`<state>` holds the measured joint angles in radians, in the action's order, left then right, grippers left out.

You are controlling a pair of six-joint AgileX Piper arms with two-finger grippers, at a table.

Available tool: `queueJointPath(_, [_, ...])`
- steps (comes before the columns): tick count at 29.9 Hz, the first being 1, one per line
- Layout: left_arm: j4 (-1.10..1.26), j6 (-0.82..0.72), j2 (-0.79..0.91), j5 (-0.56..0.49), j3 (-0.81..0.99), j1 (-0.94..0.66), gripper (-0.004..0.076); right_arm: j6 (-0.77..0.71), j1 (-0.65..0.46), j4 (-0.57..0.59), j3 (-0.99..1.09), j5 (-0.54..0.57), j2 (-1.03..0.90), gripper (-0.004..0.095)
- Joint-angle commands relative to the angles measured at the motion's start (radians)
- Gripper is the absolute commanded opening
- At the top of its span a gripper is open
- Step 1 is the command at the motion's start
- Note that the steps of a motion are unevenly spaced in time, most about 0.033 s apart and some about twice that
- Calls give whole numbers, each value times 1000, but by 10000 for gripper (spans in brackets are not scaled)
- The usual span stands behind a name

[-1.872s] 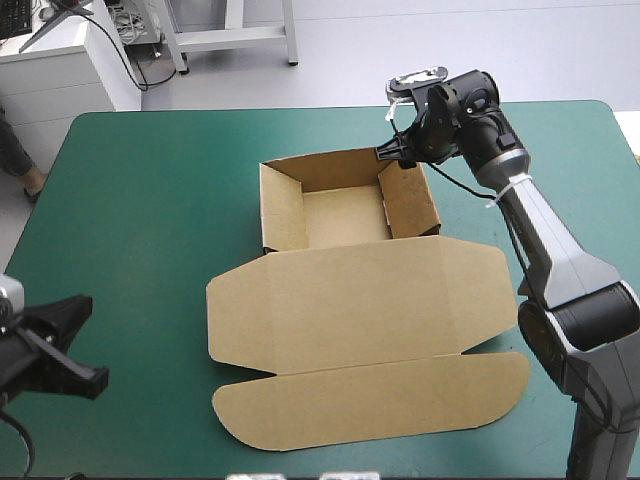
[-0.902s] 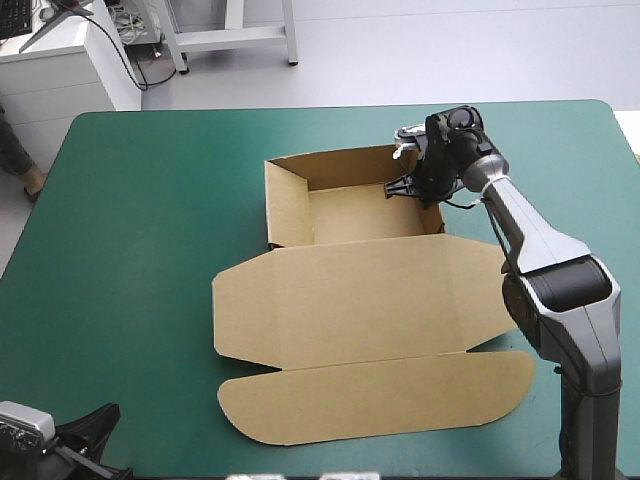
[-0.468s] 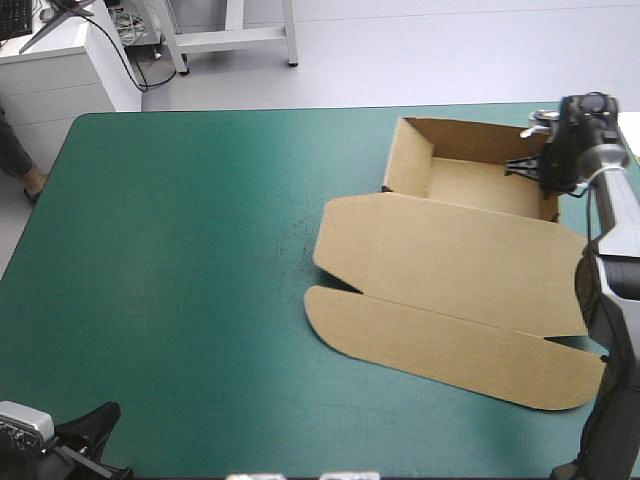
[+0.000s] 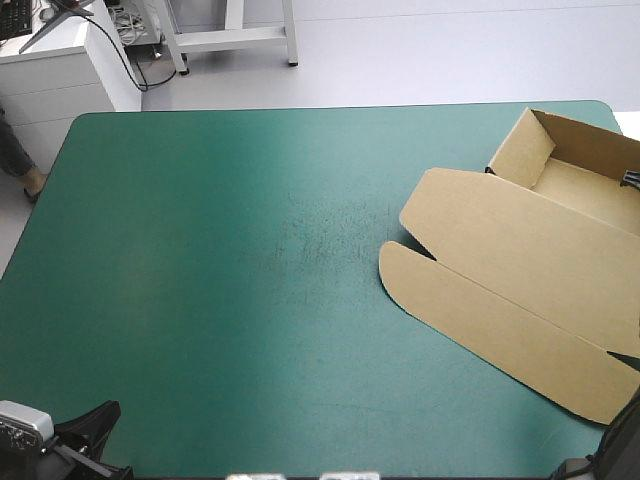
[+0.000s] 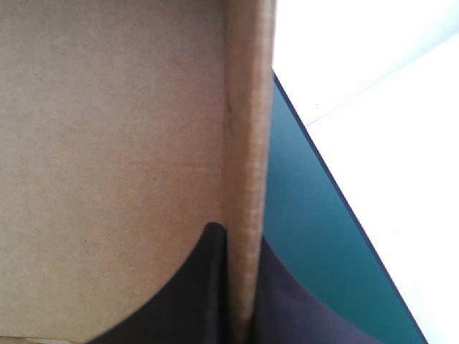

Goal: Fold the box

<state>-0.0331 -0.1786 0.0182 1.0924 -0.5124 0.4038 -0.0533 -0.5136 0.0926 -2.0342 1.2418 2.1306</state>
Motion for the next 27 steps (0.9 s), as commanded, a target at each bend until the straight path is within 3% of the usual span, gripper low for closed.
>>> queueJointPath(1, [1,-9,0,-75,-17,5,-8,12,-11,-14,-20,9,-54,-10])
queueJointPath(7, [1,-9,0,-75,-17,5,-8,3,-11,-27,-20,9,-42,151])
queueJointPath(15, [-2,-9,0,-75,-17,5,-8,7,-11,41,-24,9,-65,510])
queueJointPath(22, [-2,-9,0,-80,-17,5,-8,12,-11,52,-63,9,-167,536])
queueJointPath(27, [-2,-10,0,-113,-12,5,-8,118,7,-165,-67,11,-331,492])
